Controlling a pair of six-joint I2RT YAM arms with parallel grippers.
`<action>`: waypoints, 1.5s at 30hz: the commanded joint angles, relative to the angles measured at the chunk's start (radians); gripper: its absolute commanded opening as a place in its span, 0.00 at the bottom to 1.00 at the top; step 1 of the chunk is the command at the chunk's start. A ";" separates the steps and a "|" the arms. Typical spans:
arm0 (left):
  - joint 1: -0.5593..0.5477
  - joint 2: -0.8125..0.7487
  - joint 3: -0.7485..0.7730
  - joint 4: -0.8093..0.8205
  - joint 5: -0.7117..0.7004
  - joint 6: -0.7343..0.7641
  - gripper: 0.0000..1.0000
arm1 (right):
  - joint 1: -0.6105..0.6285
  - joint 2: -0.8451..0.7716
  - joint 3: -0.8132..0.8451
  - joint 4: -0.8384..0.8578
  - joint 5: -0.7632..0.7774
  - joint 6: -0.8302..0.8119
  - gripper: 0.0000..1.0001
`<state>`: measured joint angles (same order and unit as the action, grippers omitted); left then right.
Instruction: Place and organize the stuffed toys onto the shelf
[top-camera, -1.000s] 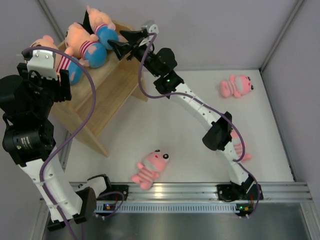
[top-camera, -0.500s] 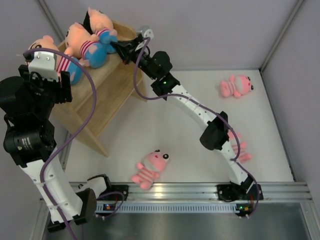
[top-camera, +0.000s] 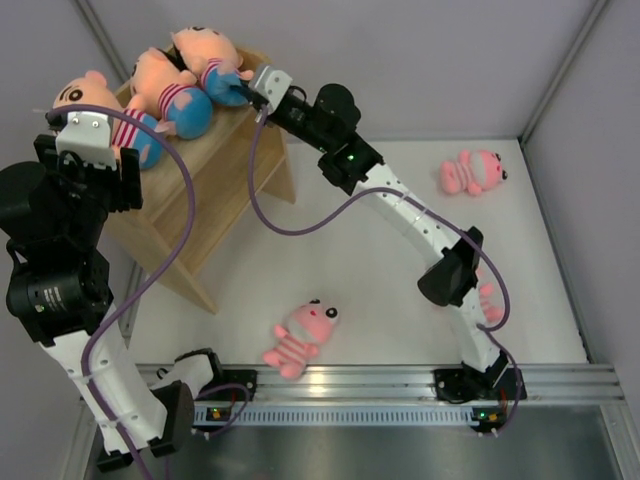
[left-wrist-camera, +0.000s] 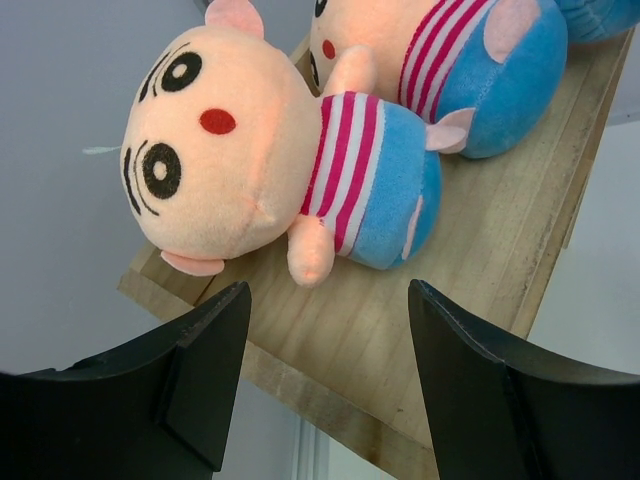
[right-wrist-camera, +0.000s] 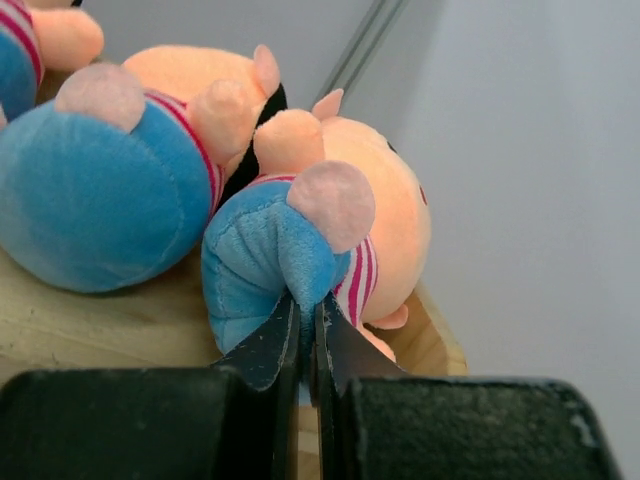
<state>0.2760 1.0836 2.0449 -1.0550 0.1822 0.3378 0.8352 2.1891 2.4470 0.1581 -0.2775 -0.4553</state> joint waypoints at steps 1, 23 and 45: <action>0.003 -0.005 0.000 0.016 -0.013 0.013 0.70 | -0.005 -0.060 -0.025 -0.060 -0.060 -0.261 0.00; 0.003 -0.042 -0.051 0.016 -0.001 0.004 0.70 | -0.050 -0.163 -0.112 0.014 -0.014 -0.097 0.80; 0.003 -0.241 -0.221 -0.008 0.077 -0.036 0.71 | -0.044 -0.911 -1.032 -0.274 0.491 0.624 0.99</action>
<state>0.2760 0.8822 1.8828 -1.0550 0.2111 0.3237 0.7940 1.3209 1.5314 0.0425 0.1314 -0.0387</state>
